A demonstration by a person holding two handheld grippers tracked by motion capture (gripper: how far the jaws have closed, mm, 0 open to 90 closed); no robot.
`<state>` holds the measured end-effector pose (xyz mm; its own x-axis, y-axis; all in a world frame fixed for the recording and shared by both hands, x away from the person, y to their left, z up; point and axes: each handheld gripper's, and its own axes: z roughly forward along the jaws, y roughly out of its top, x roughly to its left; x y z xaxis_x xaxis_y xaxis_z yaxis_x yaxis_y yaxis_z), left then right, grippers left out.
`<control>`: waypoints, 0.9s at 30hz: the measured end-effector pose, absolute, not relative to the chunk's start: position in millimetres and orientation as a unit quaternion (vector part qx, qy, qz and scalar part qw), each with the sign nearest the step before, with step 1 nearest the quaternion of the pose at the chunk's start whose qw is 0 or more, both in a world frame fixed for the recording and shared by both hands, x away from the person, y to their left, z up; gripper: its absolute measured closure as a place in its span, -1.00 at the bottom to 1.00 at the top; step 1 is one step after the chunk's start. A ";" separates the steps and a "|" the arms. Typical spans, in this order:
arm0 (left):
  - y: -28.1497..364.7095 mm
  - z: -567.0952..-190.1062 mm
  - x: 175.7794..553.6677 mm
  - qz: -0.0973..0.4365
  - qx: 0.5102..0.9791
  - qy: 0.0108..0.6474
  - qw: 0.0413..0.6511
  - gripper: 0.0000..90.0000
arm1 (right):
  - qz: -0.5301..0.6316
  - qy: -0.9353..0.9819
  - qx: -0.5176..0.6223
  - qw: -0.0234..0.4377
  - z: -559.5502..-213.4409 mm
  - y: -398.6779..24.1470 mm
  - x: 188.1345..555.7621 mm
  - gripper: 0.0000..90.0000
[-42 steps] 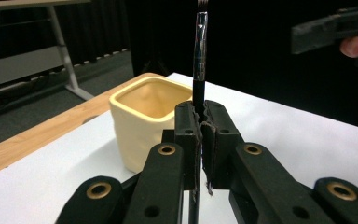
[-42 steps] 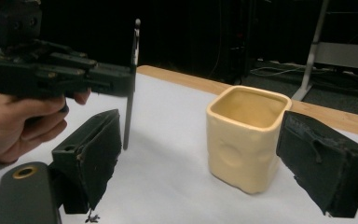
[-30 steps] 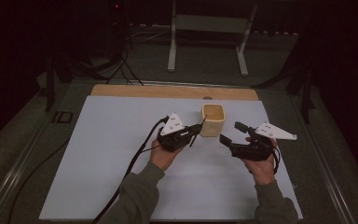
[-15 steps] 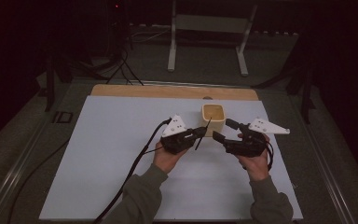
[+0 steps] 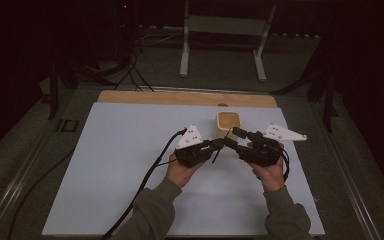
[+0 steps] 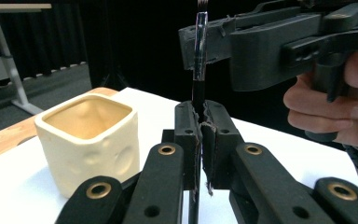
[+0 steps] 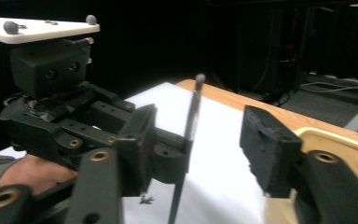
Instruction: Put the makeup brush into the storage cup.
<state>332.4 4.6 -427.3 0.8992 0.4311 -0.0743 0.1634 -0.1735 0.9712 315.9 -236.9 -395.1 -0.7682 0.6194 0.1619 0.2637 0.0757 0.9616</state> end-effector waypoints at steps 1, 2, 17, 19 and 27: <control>4.3 -427.1 332.2 0.109 0.758 0.195 0.613 0.92 | 0.607 0.719 0.305 0.146 -395.0 -236.1 316.3 0.10; 4.0 -427.0 332.0 0.109 0.758 0.194 0.613 0.92 | 0.608 0.719 0.303 0.145 -394.9 -235.3 316.7 0.15; 2.7 -427.1 330.8 0.104 0.762 0.188 0.611 0.34 | 0.610 0.724 0.285 0.151 -394.4 -230.7 317.7 0.90; 3.2 -426.9 331.4 0.100 0.761 0.191 0.611 0.14 | 0.610 0.724 0.285 0.153 -393.6 -231.3 317.2 0.90; 4.6 -426.5 333.3 0.109 0.772 0.217 0.587 -0.43 | 0.607 0.723 0.289 0.159 -392.7 -233.2 316.6 0.90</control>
